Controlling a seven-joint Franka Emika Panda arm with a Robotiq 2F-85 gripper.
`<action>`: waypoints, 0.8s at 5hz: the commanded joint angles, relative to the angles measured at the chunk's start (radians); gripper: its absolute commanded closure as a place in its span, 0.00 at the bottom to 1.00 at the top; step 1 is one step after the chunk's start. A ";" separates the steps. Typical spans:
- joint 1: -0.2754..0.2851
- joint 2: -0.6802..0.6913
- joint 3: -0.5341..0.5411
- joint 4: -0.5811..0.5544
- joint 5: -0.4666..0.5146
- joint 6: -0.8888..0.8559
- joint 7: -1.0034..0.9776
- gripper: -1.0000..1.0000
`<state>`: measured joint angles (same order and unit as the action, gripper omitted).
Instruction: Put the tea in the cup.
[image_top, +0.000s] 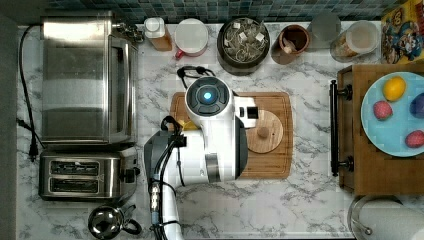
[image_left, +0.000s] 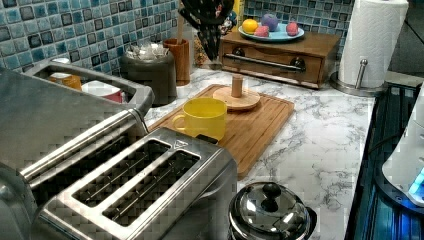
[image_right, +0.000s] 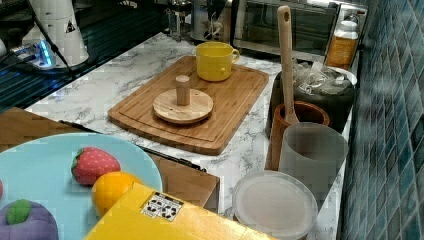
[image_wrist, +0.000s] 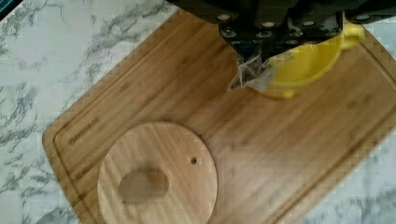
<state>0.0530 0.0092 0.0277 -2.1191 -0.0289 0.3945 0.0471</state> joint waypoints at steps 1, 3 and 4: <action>0.075 -0.082 0.015 -0.102 0.066 0.130 -0.083 1.00; 0.050 -0.037 0.037 -0.115 0.125 0.180 -0.129 1.00; 0.053 -0.014 0.041 -0.095 0.126 0.188 -0.128 1.00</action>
<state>0.0844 0.0113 0.0500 -2.2441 0.0370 0.5513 -0.0323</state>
